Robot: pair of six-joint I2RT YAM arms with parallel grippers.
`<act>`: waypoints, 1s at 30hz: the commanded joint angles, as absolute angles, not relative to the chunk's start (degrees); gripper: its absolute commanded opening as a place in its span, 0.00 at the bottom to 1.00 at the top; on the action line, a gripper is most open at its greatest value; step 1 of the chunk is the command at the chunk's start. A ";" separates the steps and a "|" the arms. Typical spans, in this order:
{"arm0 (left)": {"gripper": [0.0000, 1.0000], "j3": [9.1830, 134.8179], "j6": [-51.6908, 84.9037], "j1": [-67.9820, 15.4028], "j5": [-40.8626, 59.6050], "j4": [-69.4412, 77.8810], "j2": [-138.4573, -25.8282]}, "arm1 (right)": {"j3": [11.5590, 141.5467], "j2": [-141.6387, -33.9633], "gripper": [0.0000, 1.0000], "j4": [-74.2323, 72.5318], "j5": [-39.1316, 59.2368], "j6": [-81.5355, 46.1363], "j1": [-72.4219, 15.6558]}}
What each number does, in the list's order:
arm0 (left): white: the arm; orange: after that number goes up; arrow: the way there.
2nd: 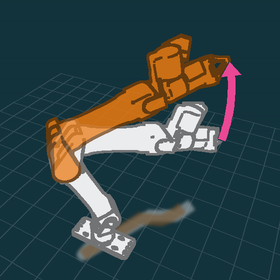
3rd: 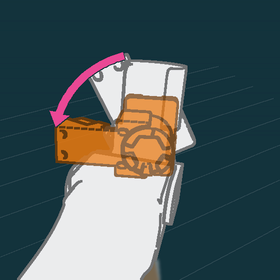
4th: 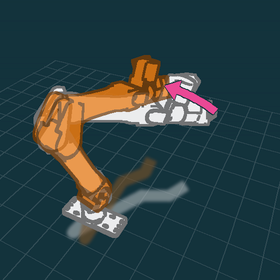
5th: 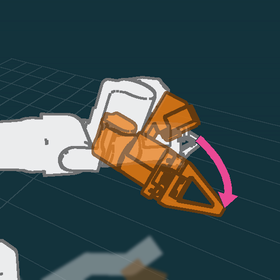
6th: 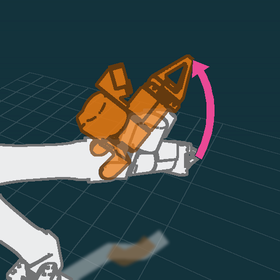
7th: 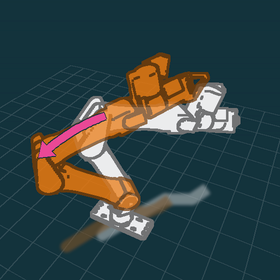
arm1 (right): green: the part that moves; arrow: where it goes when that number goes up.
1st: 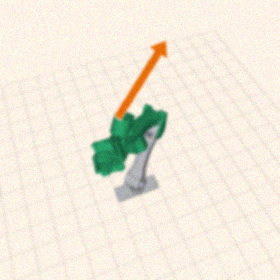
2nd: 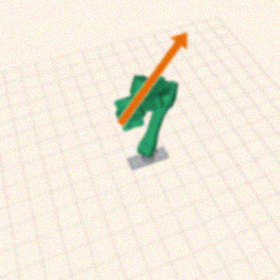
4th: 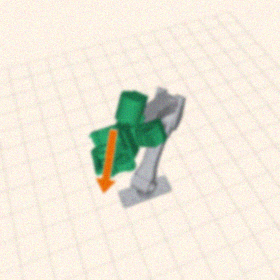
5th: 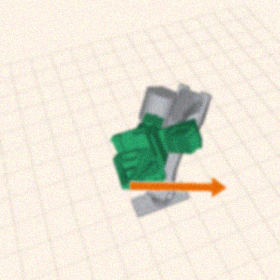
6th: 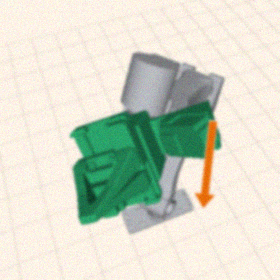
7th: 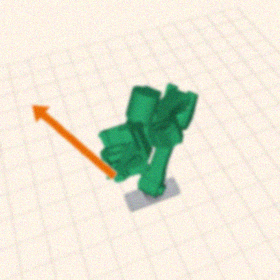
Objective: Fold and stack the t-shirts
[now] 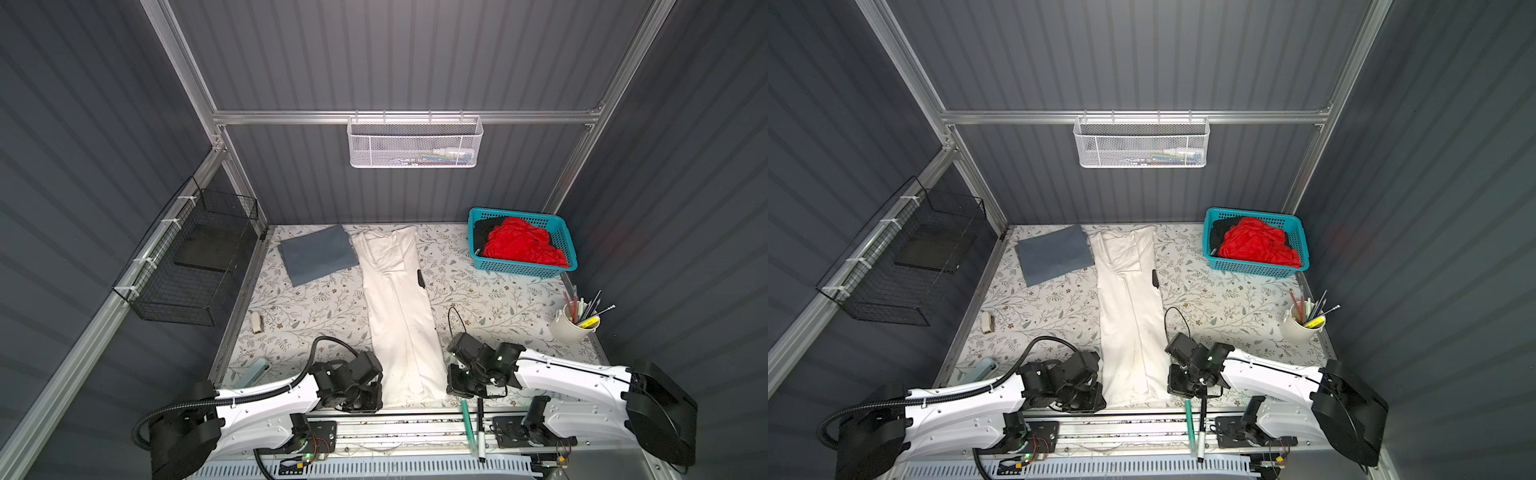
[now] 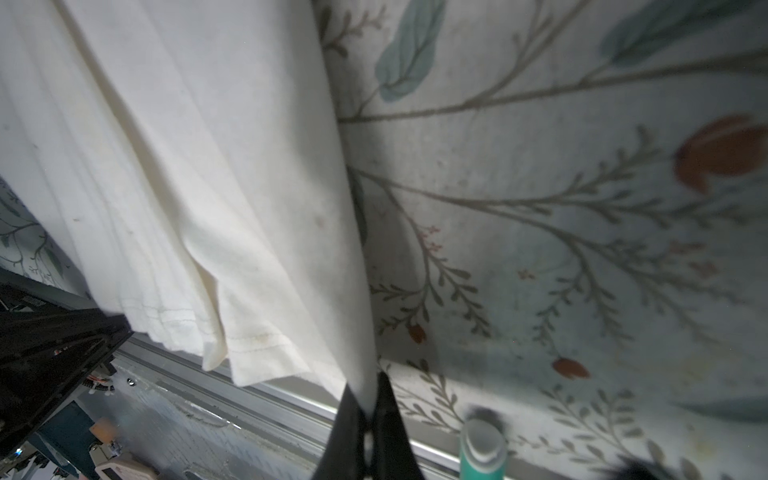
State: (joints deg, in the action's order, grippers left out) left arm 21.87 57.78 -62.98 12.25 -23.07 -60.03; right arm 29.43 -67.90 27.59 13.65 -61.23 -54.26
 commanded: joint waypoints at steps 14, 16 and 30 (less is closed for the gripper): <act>0.00 31.25 54.03 -63.19 10.83 -47.99 -45.94 | 32.10 -55.64 0.02 33.71 8.28 -67.68 -63.46; 0.00 33.54 53.07 -63.19 8.49 -48.65 -45.71 | 33.67 -54.52 0.03 35.94 6.23 -67.53 -63.39; 0.00 42.42 52.69 -63.11 -15.00 -46.38 -47.87 | 48.04 -57.99 0.03 38.38 4.33 -52.62 -46.41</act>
